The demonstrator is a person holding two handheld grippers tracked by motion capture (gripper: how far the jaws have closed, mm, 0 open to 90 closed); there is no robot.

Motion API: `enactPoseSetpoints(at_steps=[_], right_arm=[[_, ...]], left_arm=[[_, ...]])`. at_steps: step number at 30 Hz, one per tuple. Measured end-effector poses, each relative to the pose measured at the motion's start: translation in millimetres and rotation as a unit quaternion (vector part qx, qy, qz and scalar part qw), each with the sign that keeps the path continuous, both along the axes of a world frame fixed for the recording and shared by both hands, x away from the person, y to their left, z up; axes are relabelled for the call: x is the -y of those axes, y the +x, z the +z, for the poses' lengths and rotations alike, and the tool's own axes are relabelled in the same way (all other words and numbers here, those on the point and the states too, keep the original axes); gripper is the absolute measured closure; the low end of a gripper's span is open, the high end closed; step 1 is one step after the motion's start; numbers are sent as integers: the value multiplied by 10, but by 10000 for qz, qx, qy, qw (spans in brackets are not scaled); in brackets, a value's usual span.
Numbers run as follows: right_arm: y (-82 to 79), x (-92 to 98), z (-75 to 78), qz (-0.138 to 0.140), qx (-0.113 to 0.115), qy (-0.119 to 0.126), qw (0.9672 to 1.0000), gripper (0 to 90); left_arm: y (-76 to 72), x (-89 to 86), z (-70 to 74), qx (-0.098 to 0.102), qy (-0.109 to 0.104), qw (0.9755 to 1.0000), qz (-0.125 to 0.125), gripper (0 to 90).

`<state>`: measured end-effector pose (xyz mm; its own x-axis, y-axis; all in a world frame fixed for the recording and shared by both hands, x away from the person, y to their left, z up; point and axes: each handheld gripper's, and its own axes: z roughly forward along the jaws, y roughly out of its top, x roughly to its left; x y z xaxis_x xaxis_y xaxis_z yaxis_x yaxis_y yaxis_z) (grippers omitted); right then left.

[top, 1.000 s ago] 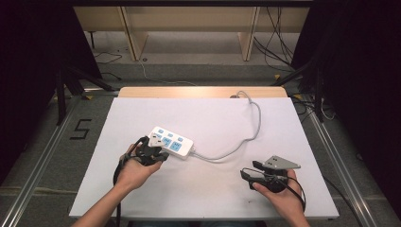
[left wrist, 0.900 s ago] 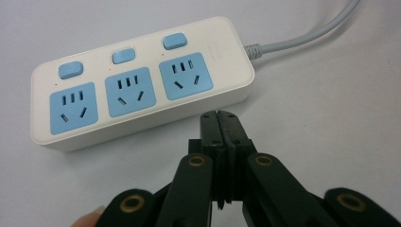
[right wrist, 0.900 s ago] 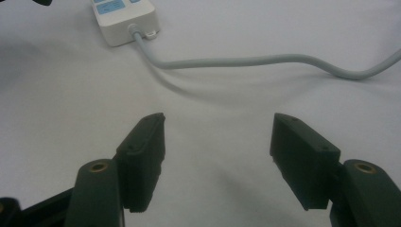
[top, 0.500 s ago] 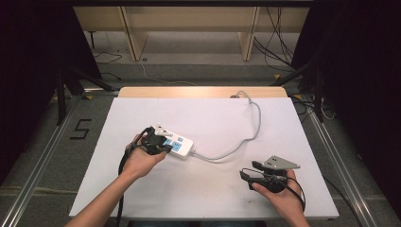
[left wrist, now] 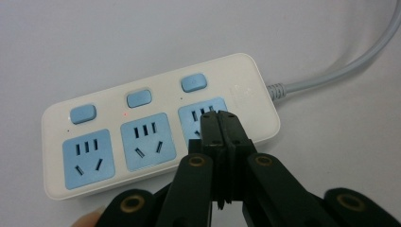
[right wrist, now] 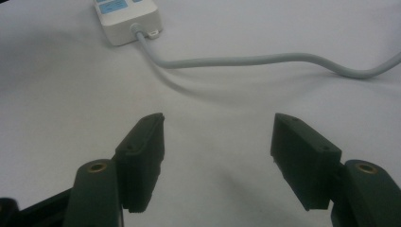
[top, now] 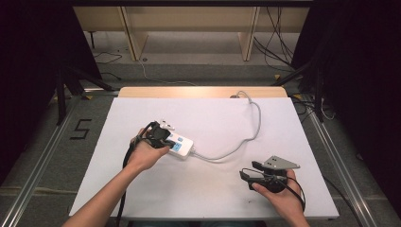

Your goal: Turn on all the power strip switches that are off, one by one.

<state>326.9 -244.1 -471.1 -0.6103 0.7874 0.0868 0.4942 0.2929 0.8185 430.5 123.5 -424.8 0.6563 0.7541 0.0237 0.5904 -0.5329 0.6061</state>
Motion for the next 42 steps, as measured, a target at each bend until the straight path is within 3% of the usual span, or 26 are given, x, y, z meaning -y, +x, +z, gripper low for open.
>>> enactPoseSetpoints(at_steps=[24, 42], right_arm=[[3, 0, -5, 17, -11, 1, 10000, 365], [8, -2, -11, 15, -33, 11, 10000, 365]], left_arm=[[321, 195, 15, -181, 199, 9996, 38, 896], [502, 335, -79, -323, 423, 9986, 42, 896]])
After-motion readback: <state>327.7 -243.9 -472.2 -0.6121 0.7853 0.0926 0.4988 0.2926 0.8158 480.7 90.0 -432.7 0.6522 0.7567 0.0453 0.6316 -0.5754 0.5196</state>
